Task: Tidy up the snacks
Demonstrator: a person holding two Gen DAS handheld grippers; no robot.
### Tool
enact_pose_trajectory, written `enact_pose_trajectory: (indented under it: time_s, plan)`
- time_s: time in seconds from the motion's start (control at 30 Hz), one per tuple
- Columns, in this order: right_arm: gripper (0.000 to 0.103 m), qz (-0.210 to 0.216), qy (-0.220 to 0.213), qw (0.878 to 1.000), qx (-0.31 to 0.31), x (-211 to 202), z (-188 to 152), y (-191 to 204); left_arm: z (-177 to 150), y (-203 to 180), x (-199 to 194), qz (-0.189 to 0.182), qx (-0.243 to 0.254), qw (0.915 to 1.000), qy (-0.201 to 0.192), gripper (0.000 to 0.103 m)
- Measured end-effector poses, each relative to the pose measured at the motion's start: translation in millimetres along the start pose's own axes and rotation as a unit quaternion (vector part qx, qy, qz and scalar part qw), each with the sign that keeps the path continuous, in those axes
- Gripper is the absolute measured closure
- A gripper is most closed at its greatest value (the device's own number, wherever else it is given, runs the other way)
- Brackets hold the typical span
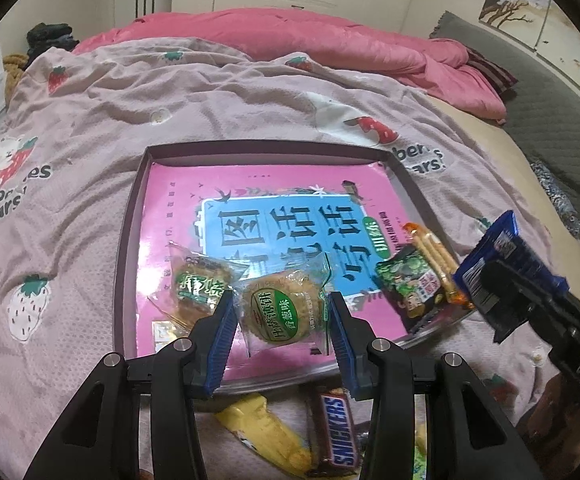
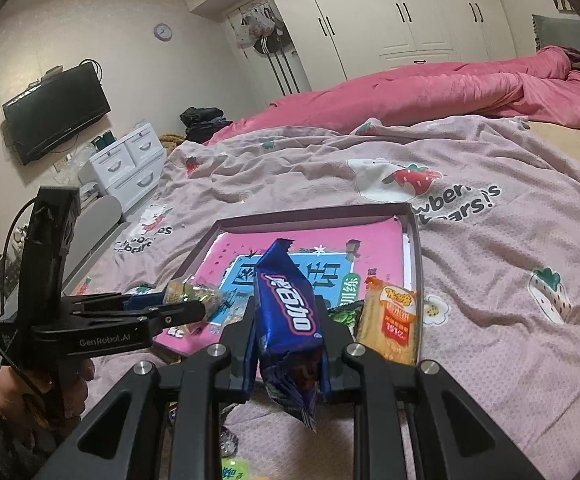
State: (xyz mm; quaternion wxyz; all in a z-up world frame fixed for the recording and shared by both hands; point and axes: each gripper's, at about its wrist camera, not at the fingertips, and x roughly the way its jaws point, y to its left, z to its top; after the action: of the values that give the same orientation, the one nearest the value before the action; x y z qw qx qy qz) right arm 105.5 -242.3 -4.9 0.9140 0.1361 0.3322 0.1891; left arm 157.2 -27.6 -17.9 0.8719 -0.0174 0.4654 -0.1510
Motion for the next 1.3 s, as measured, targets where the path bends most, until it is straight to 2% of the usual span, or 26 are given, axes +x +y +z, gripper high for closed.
enact_pose_trajectory:
  time_s: [0.43,1.0,1.3]
  plan:
    - [0.079,0.007,0.004,1.0,0.024,14,3,-12,-7,2,11,0.033,0.034,0.9989,0.002,0.056]
    - [0.079,0.036,0.032,0.998,0.034,47,1,-6,-6,-12,32,0.031,0.051,0.9982,0.008,0.056]
    - [0.079,0.032,0.041,0.998,0.039,54,-1,-8,-10,-19,43,0.038,0.064,0.997,0.021,0.056]
